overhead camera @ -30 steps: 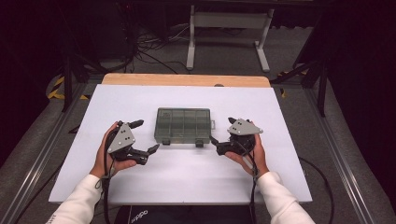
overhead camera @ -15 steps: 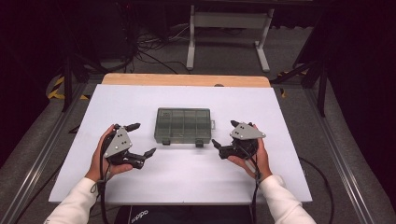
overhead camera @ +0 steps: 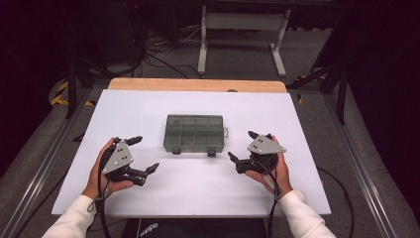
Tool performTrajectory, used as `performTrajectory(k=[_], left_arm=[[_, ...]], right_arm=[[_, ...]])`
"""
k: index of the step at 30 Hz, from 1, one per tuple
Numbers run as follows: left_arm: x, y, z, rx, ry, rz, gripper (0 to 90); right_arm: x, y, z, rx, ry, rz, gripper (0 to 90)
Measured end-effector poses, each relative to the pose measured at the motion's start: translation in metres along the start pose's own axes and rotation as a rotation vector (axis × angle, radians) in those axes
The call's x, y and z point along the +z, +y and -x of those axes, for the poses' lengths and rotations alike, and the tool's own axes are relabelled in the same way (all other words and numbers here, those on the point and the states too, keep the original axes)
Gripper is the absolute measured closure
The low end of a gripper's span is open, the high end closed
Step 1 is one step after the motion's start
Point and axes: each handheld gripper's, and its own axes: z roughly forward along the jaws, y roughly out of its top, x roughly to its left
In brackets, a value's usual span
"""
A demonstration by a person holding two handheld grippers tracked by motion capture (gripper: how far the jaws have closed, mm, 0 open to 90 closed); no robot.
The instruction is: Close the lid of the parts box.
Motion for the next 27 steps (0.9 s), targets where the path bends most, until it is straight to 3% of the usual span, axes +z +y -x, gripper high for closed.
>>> performTrajectory(k=[27], left_arm=[[-0.014, -0.016, 0.004, 0.003, -0.003, -0.032, 5.2]], right_arm=[[-0.021, -0.024, -0.008, -0.027, -0.014, -0.035, 6.3]])
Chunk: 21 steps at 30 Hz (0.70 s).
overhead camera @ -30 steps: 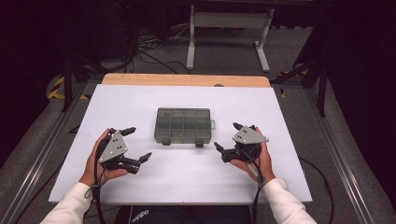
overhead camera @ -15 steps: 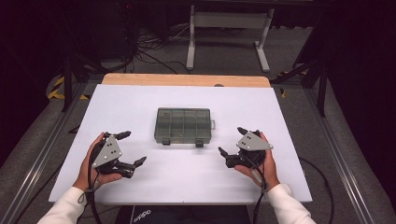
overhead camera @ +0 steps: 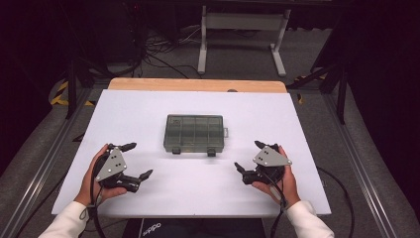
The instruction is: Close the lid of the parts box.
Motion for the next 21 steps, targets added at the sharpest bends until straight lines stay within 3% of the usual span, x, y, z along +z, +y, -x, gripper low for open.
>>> performTrajectory(k=[21], left_arm=[[-0.008, -0.016, 0.004, -0.015, -0.014, -0.053, 5.1]], right_arm=[[-0.015, -0.020, -0.009, -0.009, 0.008, -0.042, 5.7]])
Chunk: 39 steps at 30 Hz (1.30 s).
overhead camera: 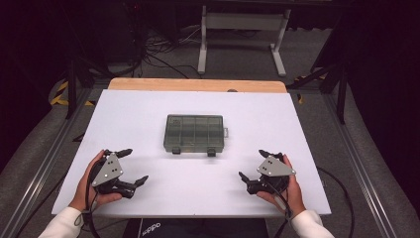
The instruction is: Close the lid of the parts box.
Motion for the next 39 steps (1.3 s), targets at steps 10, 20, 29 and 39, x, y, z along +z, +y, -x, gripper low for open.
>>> performTrajectory(k=[10, 20, 29, 39], left_arm=[[-0.0014, -0.0016, 0.0016, -0.007, -0.008, -0.005, 5.1], [-0.0002, -0.0017, 0.0014, -0.003, -0.011, -0.004, 5.1], [0.0001, -0.0007, 0.0005, 0.004, -0.018, 0.004, 5.1], [0.0006, -0.0006, 0.0000, 0.004, -0.015, -0.002, 5.2]], right_arm=[[0.0002, -0.0018, -0.0011, 0.004, 0.009, -0.001, 5.6], [0.0012, -0.0015, -0.0019, 0.005, 0.011, 0.001, 5.7], [-0.0003, -0.0011, -0.0029, 0.013, 0.006, 0.000, 5.7], [0.0021, -0.0016, -0.0038, 0.016, 0.012, -0.007, 5.7]])
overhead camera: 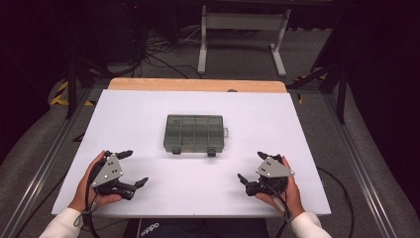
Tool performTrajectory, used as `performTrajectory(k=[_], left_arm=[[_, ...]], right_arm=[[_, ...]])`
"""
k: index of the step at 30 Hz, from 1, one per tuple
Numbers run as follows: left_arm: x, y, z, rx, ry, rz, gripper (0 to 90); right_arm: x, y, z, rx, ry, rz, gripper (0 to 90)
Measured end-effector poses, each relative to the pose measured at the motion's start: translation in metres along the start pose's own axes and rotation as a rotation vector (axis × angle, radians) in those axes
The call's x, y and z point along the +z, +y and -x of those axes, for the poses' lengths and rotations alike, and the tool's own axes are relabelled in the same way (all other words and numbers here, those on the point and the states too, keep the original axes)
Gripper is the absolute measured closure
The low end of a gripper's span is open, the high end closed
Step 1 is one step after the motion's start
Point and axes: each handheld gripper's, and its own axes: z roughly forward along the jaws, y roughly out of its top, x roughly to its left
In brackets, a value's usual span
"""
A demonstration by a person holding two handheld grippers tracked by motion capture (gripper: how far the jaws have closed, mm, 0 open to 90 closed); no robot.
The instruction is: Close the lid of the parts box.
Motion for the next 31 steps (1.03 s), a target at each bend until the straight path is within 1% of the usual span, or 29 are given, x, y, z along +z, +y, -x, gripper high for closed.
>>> performTrajectory(k=[2, 3, 6, 8, 9, 10, 18, 20, 21, 22, 28, 29, 31], left_arm=[[-0.0002, 0.0003, -0.0003, 0.002, 0.003, 0.000, 5.2], [-0.0002, 0.0003, 0.0000, -0.005, 0.000, 0.002, 5.2], [-0.0003, 0.0002, -0.0004, 0.002, 0.002, -0.002, 5.1], [0.0000, 0.0001, -0.0004, 0.001, 0.003, -0.004, 5.2], [0.0003, 0.0001, -0.0008, 0.008, 0.000, -0.004, 5.1], [0.0007, -0.0002, -0.0004, 0.000, -0.002, -0.005, 5.2], [0.0002, -0.0004, -0.0011, 0.002, -0.002, -0.006, 5.2], [0.0007, -0.0006, -0.0010, -0.005, -0.004, -0.006, 5.2], [0.0006, -0.0005, -0.0016, 0.004, 0.000, -0.008, 5.2], [0.0009, -0.0006, -0.0011, -0.003, -0.003, -0.006, 5.2], [0.0010, -0.0008, -0.0015, -0.008, -0.003, -0.007, 5.2], [0.0011, -0.0007, -0.0014, -0.015, -0.006, -0.008, 5.2], [0.0014, -0.0008, -0.0018, -0.011, -0.003, -0.006, 5.2]], right_arm=[[-0.0003, 0.0003, 0.0011, 0.017, 0.006, 0.005, 5.7], [-0.0008, 0.0005, 0.0018, 0.024, 0.008, 0.010, 5.7], [-0.0013, 0.0002, 0.0029, 0.028, 0.003, 0.013, 5.7], [-0.0008, -0.0001, 0.0030, 0.024, 0.001, 0.008, 5.6], [-0.0008, 0.0000, 0.0029, 0.023, -0.002, 0.008, 5.6], [-0.0011, 0.0003, 0.0028, 0.022, -0.003, 0.012, 5.6], [-0.0006, 0.0002, 0.0027, 0.018, -0.006, 0.011, 5.7], [-0.0007, -0.0003, 0.0031, 0.021, -0.007, 0.011, 5.7], [-0.0007, -0.0003, 0.0031, 0.021, -0.007, 0.011, 5.7], [-0.0007, -0.0004, 0.0032, 0.022, -0.007, 0.011, 5.7], [0.0007, -0.0011, 0.0028, 0.016, -0.009, 0.008, 5.7], [0.0008, -0.0011, 0.0027, 0.016, -0.009, 0.007, 5.7], [0.0010, -0.0011, 0.0029, 0.015, -0.010, 0.008, 5.7]])
